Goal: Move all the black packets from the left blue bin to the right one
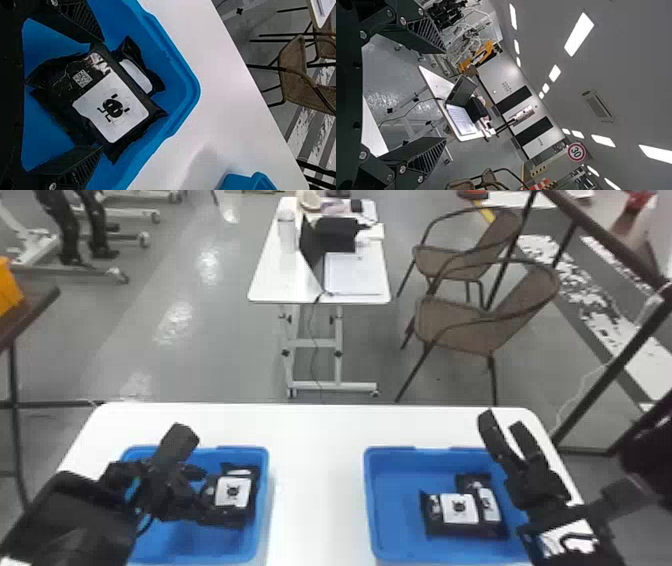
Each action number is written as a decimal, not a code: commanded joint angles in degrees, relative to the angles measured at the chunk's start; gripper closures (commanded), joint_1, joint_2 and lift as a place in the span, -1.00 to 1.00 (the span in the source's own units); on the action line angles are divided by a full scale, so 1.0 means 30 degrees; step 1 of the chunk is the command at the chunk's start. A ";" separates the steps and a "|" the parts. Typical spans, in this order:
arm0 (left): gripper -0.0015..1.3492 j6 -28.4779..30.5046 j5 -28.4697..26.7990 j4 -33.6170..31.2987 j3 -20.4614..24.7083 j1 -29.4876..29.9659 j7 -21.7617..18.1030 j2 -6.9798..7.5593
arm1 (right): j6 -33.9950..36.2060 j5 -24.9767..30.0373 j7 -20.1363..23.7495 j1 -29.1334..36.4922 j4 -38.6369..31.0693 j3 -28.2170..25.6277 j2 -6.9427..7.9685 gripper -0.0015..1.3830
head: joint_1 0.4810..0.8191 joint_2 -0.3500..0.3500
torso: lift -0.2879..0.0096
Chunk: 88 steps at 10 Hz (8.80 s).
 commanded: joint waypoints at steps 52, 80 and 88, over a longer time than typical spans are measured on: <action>-0.31 0.2330 0.9679 -0.9272 0.2322 0.5586 0.4451 -0.1436 | -0.0494 0.3842 -0.1813 0.0725 -0.0971 -0.0294 0.0017 -0.66 | 0.27 -0.24 | 0.94; 0.63 0.4381 0.9269 -0.9272 -0.2132 0.1250 0.0056 0.0820 | 0.0385 0.1645 -0.0905 -0.0096 -0.1879 0.1728 0.0017 -0.65 | 0.27 -0.25 | 0.94; 0.63 -0.2563 0.6368 0.0835 -0.7317 -0.5752 -0.3108 -0.2461 | 0.2523 0.1557 0.0414 -0.2117 -0.0766 0.3779 0.0017 -0.65 | 0.27 -0.43 | 0.94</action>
